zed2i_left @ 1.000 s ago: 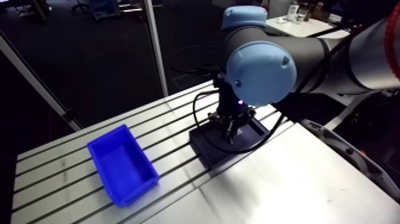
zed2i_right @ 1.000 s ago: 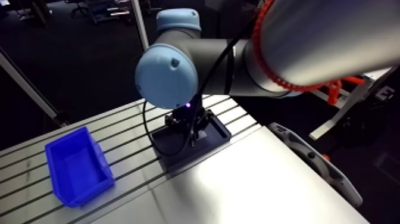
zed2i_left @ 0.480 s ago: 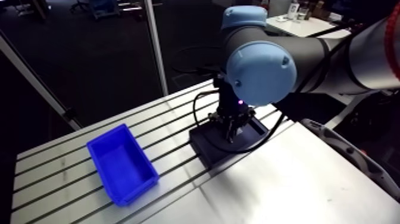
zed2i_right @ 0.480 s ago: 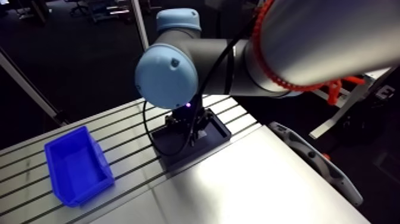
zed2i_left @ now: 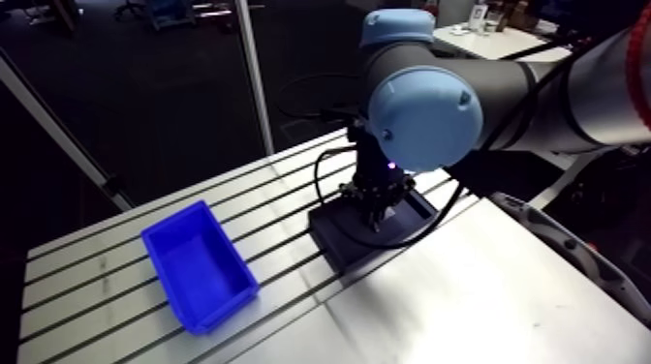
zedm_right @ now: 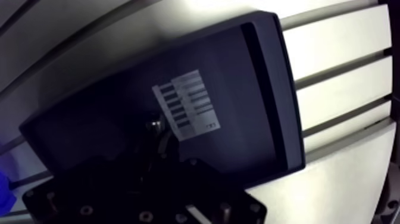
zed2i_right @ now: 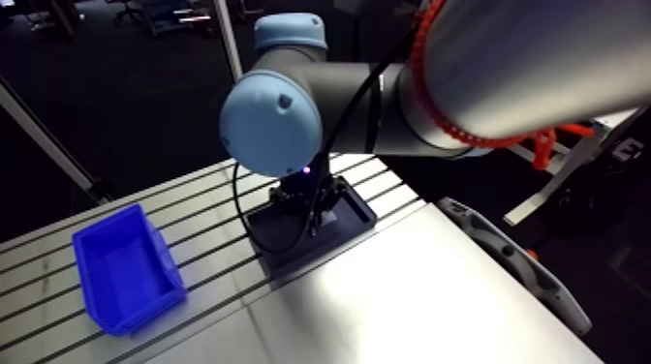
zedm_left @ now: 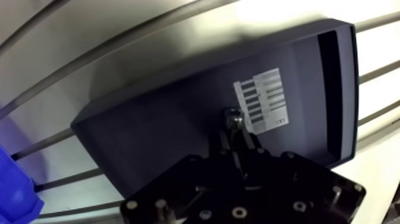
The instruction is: Pick up the M10 bolt from the tray and put it into the blue bin.
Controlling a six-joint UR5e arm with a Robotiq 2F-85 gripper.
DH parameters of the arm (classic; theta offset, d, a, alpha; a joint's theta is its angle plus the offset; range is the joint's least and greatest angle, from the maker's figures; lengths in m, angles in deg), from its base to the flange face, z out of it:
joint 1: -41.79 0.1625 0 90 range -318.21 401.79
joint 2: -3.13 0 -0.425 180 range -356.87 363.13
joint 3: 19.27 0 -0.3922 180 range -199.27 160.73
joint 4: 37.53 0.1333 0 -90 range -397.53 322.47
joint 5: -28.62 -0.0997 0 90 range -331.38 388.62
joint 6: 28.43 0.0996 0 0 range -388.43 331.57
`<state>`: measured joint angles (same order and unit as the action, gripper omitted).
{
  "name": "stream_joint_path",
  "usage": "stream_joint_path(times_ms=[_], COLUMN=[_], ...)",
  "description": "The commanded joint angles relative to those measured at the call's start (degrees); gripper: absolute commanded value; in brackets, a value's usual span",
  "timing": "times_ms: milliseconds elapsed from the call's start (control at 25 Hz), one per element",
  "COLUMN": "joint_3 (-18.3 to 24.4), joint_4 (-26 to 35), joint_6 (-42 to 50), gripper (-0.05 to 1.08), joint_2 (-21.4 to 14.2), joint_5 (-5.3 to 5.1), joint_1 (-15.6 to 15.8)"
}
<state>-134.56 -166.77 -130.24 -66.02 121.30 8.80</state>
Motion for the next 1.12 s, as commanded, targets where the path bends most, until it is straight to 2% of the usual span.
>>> stream_joint_path(times_ms=[40, 280, 480, 640, 720, 880, 1000, 1080, 1120], joint_3=[0.4, 0.9, 1.9, 2.6, 3.4, 6.4, 9.7, 11.4, 12.1], joint_4=[0.0, 0.5, 5.3, 7.6, 9.3, 11.7, 17.2, 18.4, 18.5], joint_6=[0.0, -1.7, -5.0, -13.0, -17.3, -34.7, -46.5, -49.3, -53.8], gripper=[0.81, 0.92, 1.02, 1.07, 1.07, 1.07, 1.04, 1.04, 1.04], joint_2=[-0.1, -1.3, -5.3, -9.7, -11.2, -11.7, -11.7, -11.5, -11.1], joint_5=[-0.08, -0.26, -0.17, -0.08, -0.44, -2.63, -4.48, -4.74, -4.83], joint_1=[0.0, -0.1, -0.1, 0.0, 0.4, 2.6, 4.7, 6.1, 7.7])
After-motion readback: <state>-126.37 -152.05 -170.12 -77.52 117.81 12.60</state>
